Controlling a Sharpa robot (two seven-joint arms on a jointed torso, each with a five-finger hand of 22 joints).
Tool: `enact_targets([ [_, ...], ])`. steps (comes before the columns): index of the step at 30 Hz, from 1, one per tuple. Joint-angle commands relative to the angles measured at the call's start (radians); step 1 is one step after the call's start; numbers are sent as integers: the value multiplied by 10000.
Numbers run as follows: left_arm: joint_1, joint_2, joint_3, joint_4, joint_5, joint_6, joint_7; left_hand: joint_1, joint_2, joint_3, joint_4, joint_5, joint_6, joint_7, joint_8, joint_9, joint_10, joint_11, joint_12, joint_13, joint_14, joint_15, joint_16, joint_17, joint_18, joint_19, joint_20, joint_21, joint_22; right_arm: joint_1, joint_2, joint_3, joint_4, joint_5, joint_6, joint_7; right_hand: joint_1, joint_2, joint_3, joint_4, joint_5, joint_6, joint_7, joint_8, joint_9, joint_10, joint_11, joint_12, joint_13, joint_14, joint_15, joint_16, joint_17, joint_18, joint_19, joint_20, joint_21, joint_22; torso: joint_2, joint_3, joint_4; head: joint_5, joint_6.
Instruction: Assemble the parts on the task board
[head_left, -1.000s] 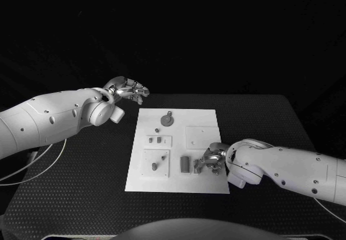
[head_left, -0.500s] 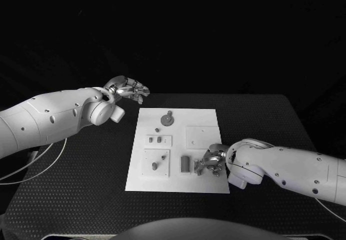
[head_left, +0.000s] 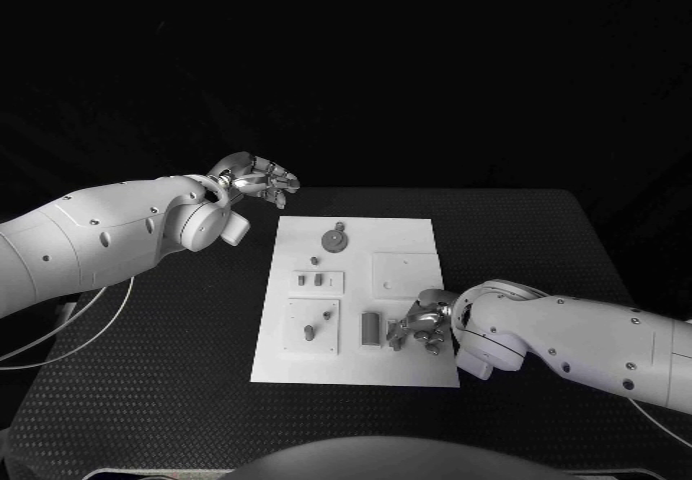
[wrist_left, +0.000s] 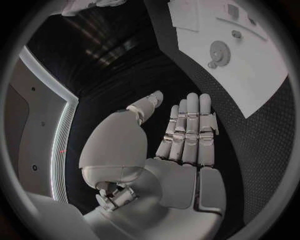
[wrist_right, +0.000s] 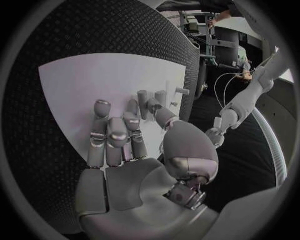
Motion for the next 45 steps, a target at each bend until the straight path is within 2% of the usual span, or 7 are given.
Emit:
enact_targets([
  [1, 11, 15, 5, 17, 41, 134, 84, -55, -43, -32, 50, 42, -80, 1, 50, -12, -39, 22, 43, -1, 79, -10, -41, 14, 106, 45, -47, -49, 10, -22, 6, -11, -11, -111, -326, 213, -216, -109, 18, 134, 6, -101, 176, -46, -28, 38, 44, -11, -15, 30, -66, 16, -18, 70, 59, 3, -31, 127, -1, -1, -3, 11, -2],
  [4, 11, 19, 5, 17, 41, 138, 84, -54, -42, -32, 51, 42, -81, 1, 51, -13, -39, 22, 43, -1, 80, -10, -42, 15, 106, 46, -47, -50, 11, -29, 3, -11, -25, -112, -374, 405, -368, -260, 73, 257, 6, -124, 179, -71, -65, 24, 46, -11, -13, 36, -66, 8, -23, 70, 76, -13, -55, 118, -1, -2, -4, 13, -6],
  [18, 11, 18, 5, 11, 41, 139, 84, -51, -40, -32, 51, 42, -82, 1, 54, -16, -40, 23, 43, -1, 80, -10, -46, 21, 107, 46, -47, -55, 15, -41, -17, -11, -24, -382, -533, 623, -476, -484, 219, 383, 6, -179, 199, -115, -131, -5, 63, -3, -4, 46, -54, -7, -30, 70, 112, -37, -82, 125, 1, -1, -2, 9, -2],
  [23, 11, 22, 5, 11, 41, 137, 86, -50, -39, -32, 51, 43, -83, 1, 55, -18, -40, 23, 43, -1, 80, -10, -48, 22, 106, 47, -47, -57, 16, -41, -21, -11, -23, -384, -512, 654, -678, -785, 235, 577, 6, -209, 212, -136, -165, -22, 75, -6, -6, 47, -43, -21, -35, 70, 125, -35, -105, 125, 1, -2, -4, 10, -9],
  [29, 11, 21, 5, 8, 41, 136, 86, -50, -37, -32, 52, 43, -83, 1, 56, -19, -41, 23, 43, -1, 81, -10, -50, 25, 106, 48, -47, -59, 18, -42, -62, -11, 7, -393, -318, 672, -902, -1475, 570, 1236, 17, -232, 214, -143, -215, -39, 80, -2, -11, 63, -42, -43, -41, 70, 174, -71, -158, 127, -2, 1, -3, 4, -10],
  [31, 11, 18, 5, 8, 41, 137, 83, -49, -38, -33, 52, 43, -84, 1, 56, -20, -41, 23, 43, -1, 81, -10, -51, 25, 106, 48, -47, -60, 18, -42, -93, -11, 17, -411, -279, 698, -920, -1604, 622, 1349, 6, -233, 217, -139, -219, -40, 80, 0, -11, 66, -40, -44, -40, 70, 182, -73, -162, 134, 1, 1, -4, 1, -10],
  [45, 9, 21, 5, -2, 41, 150, 104, -45, -35, -32, 50, 43, -85, 1, 60, -23, -42, 23, 43, -1, 81, -10, -55, 31, 107, 49, -47, -64, 22, -43, -386, -11, -50, -811, -445, 1211, -705, -1716, 754, 1426, 7, -231, 213, -113, -217, -32, 76, 24, -5, 79, -45, -37, -30, 70, 206, -94, -151, 167, -5, 3, -16, -4, 30],
])
